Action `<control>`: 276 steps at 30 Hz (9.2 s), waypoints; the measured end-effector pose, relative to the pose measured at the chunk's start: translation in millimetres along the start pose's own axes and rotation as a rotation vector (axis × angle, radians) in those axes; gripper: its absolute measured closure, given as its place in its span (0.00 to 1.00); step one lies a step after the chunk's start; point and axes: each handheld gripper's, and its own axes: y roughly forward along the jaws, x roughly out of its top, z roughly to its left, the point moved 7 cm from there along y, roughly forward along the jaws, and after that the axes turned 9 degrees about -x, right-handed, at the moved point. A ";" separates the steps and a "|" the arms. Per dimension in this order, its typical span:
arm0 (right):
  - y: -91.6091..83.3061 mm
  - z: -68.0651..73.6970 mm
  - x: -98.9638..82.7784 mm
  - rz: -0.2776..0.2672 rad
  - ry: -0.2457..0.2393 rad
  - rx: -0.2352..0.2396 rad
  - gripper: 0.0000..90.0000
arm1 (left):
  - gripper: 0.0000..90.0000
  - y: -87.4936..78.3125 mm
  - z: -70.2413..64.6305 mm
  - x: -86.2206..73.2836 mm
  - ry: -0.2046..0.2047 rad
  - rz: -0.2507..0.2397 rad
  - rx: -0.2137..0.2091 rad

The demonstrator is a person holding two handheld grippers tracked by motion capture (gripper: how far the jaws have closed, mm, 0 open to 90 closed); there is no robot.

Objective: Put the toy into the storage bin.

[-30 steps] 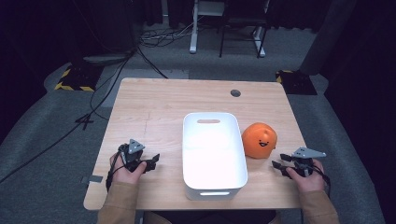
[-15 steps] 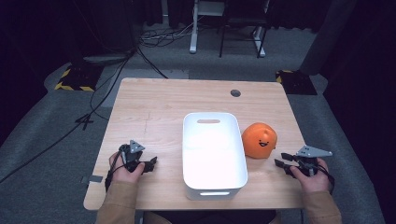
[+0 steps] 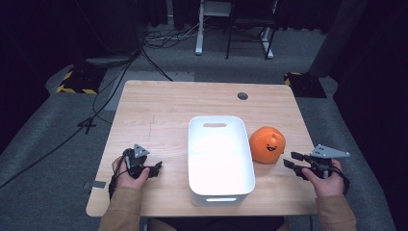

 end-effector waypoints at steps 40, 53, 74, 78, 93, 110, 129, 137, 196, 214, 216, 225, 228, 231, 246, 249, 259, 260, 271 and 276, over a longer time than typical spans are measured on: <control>23.2 8.3 87.3 -0.095 -0.083 0.043 0.63 | 0.21 0.0 0.0 0.0 0.000 0.000 0.000; 24.6 10.6 88.7 -0.101 -0.133 0.071 0.91 | 0.21 0.0 0.0 -0.1 0.000 0.000 0.000; -19.1 10.8 118.0 -0.169 -0.158 0.106 0.92 | 0.21 0.0 0.0 0.0 0.000 0.000 0.000; -28.1 10.5 125.0 -0.193 -0.170 0.114 0.92 | 0.21 0.0 0.0 0.0 0.000 0.000 0.000; -52.5 13.7 143.5 -0.234 -0.187 0.163 0.92 | 0.21 0.0 -0.2 -0.1 0.007 -0.004 0.005; -78.9 35.2 175.5 -0.355 -0.264 0.329 0.92 | 0.21 0.0 -0.6 -0.3 0.009 -0.002 -0.001; -88.2 59.9 201.5 -0.396 -0.325 0.391 0.92 | 0.21 0.0 -0.6 -0.2 0.010 -0.003 -0.003; -83.4 85.2 210.6 -0.396 -0.353 0.433 0.92 | 0.21 0.0 -0.5 -0.2 0.013 -0.002 -0.001; -9.5 212.0 145.0 -0.225 -0.346 0.676 0.92 | 0.21 -0.2 -1.7 -0.6 0.016 0.003 -0.009; 16.6 226.6 106.5 -0.027 -0.449 0.630 0.89 | 0.21 -0.2 -1.7 -0.7 0.018 0.004 -0.009; 18.0 225.6 104.8 -0.018 -0.431 0.642 0.88 | 0.21 -0.2 -1.7 -0.7 0.018 0.004 -0.009; 16.6 216.3 103.8 -0.007 -0.390 0.640 0.76 | 0.21 -0.2 -1.7 -0.6 0.018 0.004 -0.009; 16.1 214.4 106.2 -0.012 -0.371 0.632 0.68 | 0.21 -0.2 -1.7 -0.7 0.018 0.004 -0.009; 14.0 211.5 110.8 -0.032 -0.361 0.622 0.63 | 0.21 -0.2 -1.7 -0.7 0.018 0.004 -0.009; 2.1 169.4 147.3 -0.140 -0.273 0.479 0.48 | 0.21 -0.2 -1.7 -0.7 0.018 0.004 -0.009; 2.3 154.1 152.5 -0.142 -0.282 0.411 0.45 | 0.21 -0.2 -1.7 -0.7 0.018 0.004 -0.009; 4.7 108.8 159.6 -0.099 -0.251 0.254 0.40 | 0.21 -0.2 -1.7 -0.6 0.018 0.004 -0.009; 6.0 103.4 158.8 -0.092 -0.239 0.233 0.40 | 0.21 -0.2 -1.7 -0.6 0.018 0.004 -0.009; 19.5 58.4 141.5 -0.017 -0.179 0.126 0.37 | 0.21 -0.1 -1.8 -0.6 0.017 0.003 -0.010; 26.3 41.8 133.6 0.012 -0.160 0.100 0.35 | 0.21 -0.1 -1.8 -0.6 0.017 0.004 -0.010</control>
